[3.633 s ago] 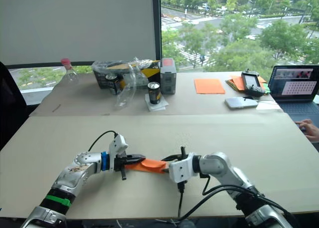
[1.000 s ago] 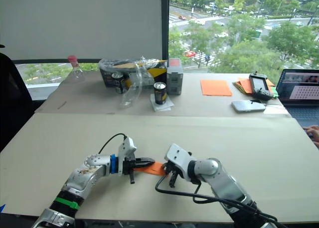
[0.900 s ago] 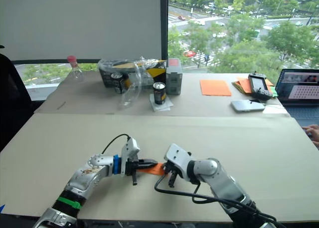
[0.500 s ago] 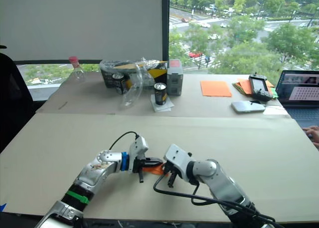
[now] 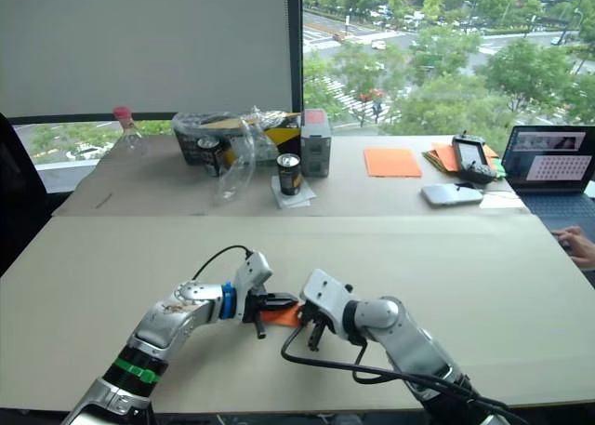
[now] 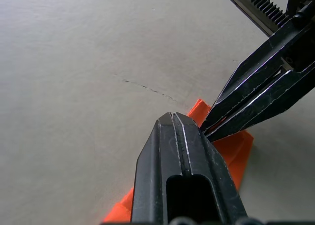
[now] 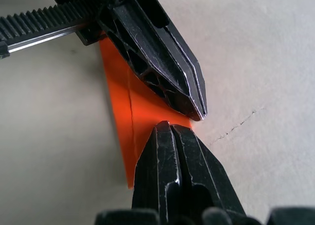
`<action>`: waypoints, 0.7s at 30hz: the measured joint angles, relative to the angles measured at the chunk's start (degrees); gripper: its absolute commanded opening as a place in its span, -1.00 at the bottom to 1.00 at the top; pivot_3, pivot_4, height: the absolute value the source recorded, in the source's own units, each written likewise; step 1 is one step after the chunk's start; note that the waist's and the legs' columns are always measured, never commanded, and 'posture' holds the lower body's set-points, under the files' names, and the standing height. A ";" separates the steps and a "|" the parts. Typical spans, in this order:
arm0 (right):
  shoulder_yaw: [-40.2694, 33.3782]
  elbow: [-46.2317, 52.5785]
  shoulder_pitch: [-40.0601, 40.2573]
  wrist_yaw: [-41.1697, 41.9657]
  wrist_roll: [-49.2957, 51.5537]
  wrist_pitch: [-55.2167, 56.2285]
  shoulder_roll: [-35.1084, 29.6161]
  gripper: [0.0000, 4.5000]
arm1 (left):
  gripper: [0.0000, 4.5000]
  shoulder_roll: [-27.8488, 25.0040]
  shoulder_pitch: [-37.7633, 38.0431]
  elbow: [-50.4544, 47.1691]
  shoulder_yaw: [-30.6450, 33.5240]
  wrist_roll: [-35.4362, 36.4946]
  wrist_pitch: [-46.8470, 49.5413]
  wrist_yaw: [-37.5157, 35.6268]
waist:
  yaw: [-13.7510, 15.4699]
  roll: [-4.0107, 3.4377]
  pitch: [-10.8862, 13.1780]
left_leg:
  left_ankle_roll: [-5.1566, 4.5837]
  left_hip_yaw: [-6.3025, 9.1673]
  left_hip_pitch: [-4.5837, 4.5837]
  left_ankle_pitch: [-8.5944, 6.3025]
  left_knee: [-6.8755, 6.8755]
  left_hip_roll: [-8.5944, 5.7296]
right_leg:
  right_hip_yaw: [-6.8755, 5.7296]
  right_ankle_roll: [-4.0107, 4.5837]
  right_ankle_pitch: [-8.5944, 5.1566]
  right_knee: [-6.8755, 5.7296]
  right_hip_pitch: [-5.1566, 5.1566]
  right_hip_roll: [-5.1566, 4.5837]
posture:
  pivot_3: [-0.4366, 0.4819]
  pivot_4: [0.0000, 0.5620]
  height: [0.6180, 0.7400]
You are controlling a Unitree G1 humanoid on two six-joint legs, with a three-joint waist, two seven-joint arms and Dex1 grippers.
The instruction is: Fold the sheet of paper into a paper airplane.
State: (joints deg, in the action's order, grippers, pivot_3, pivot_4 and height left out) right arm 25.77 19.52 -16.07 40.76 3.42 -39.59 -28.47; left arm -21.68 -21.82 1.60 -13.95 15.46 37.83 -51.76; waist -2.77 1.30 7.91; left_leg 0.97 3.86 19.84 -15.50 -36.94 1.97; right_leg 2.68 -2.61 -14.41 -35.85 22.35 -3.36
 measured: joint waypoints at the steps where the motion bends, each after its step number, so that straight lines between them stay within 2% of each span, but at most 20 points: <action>1: 0.18 -0.19 -0.37 0.21 0.00 0.01 -0.01 -0.99 | -1.00 0.59 0.43 -0.18 1.60 1.58 1.00 0.50 | -0.10 0.00 0.01 | 0.00 0.02 0.00 0.00 0.01 0.01 | 0.00 0.00 0.00 0.00 0.02 0.02 | -0.05 -0.47 0.59; 6: 0.03 -0.98 -1.42 1.10 -0.01 0.14 -0.21 -0.99 | -1.00 8.35 1.32 0.11 17.56 14.04 5.46 6.71 | 0.11 0.41 0.30 | 0.14 0.27 0.10 0.10 -0.01 0.00 | -0.20 0.00 0.01 -0.11 0.13 0.02 | -0.05 -0.47 0.59; 10: 0.03 -1.18 -1.54 1.59 -0.01 0.36 -0.19 -0.99 | -1.00 7.65 -0.37 -3.69 20.98 17.66 6.23 8.50 | 0.01 0.45 0.33 | 0.20 0.29 0.09 0.13 0.01 -0.02 | -0.20 0.01 0.02 -0.11 0.11 0.02 | -0.05 -0.47 0.59; 16: -0.05 -1.30 -1.63 1.81 -0.02 0.42 -0.19 -0.99 | -1.00 -1.49 2.34 -5.10 15.67 12.42 2.13 6.35 | 0.03 0.43 0.35 | 0.30 0.30 0.09 0.18 0.06 -0.03 | -0.19 0.05 0.02 -0.10 0.14 0.02 | -0.05 -0.47 0.59; 21: -0.07 -1.36 -1.70 1.75 -0.09 0.42 -0.15 -0.99 | -1.00 -4.00 3.79 -3.63 7.75 5.87 -3.75 3.72 | 0.12 0.42 0.36 | 0.33 0.29 0.11 0.20 0.06 -0.02 | -0.20 0.10 0.02 -0.10 0.17 0.02 | -0.05 -0.47 0.59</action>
State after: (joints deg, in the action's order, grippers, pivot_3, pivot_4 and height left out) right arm 25.70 18.16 -17.76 42.52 3.33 -39.17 -28.63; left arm -25.68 -18.03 -2.03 -6.21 21.33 34.08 -48.04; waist -2.65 1.72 8.27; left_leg 1.30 4.15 19.95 -15.30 -36.88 1.95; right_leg 2.48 -2.51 -14.39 -35.95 22.53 -3.34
